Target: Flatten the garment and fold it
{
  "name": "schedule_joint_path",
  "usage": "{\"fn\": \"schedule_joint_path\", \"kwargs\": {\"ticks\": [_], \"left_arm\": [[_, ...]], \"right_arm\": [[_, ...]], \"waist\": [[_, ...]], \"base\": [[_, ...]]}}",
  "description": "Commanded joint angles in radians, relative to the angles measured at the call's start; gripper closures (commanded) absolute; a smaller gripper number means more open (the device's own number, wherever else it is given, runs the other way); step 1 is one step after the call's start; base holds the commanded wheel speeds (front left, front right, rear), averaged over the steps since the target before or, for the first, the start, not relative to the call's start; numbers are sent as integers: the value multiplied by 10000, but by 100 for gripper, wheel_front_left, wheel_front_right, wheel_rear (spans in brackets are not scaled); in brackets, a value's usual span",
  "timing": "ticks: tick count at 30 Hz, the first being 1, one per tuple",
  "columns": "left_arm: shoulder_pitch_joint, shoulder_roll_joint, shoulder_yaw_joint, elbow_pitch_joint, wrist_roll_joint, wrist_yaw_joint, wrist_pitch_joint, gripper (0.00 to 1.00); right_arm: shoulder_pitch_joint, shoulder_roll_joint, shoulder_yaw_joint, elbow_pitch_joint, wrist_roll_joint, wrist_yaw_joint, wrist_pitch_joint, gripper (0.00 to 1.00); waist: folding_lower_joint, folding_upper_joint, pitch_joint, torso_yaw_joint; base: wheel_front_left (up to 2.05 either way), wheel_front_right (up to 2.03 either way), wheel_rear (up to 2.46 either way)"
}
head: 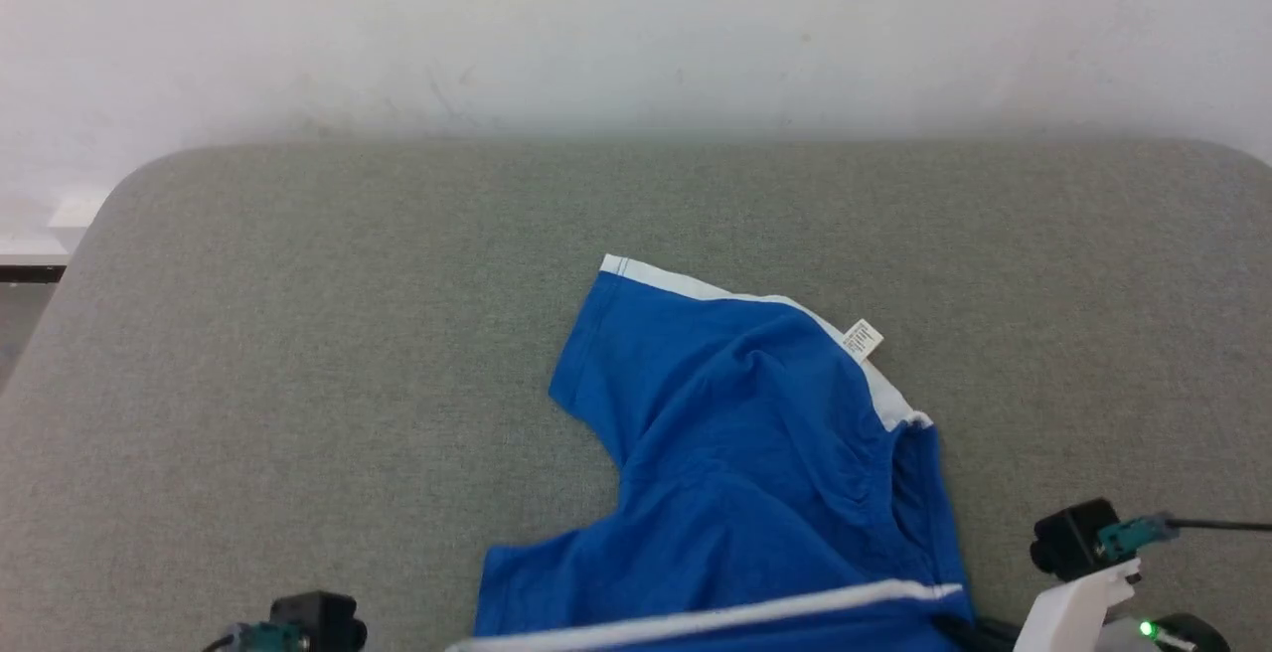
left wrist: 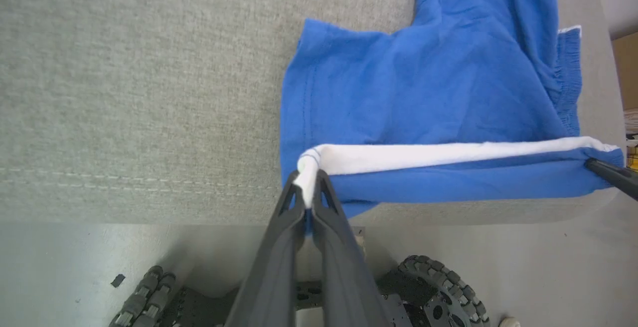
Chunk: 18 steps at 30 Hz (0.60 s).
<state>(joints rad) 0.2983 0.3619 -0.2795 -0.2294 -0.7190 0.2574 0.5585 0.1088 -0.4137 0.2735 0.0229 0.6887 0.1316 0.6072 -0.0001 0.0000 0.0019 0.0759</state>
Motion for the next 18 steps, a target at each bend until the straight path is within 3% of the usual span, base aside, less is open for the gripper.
{"fn": "schedule_joint_path", "kwargs": {"ticks": [1, 8, 14, 18], "left_arm": [[-218, 38, 105, -229, 97, -40, -283, 100], [-2688, -28, -103, 264, 795, -874, -1097, 100], [-5897, -148, -522, 2244, 1408, -1868, -1421, 100], [-7753, -404, -671, 3725, 1690, -2251, -1682, 100]], "right_arm": [[-58, 210, -280, -275, -225, -9, 8, 100], [-843, 984, -1443, -690, -1247, -9, 177, 100], [-2264, 1526, -2063, -681, -2162, -9, 675, 100], [-3314, 1796, -2209, -302, -2494, -9, 764, 100]], "waist": [[1, 0, 11, -34], [1, 0, 522, -76], [1, 0, 1685, -469], [1, 0, 2430, -884]], "base": [[0, 0, 0], [0, 0, 0], [0, 0, 0], [0, 0, 0]]}}
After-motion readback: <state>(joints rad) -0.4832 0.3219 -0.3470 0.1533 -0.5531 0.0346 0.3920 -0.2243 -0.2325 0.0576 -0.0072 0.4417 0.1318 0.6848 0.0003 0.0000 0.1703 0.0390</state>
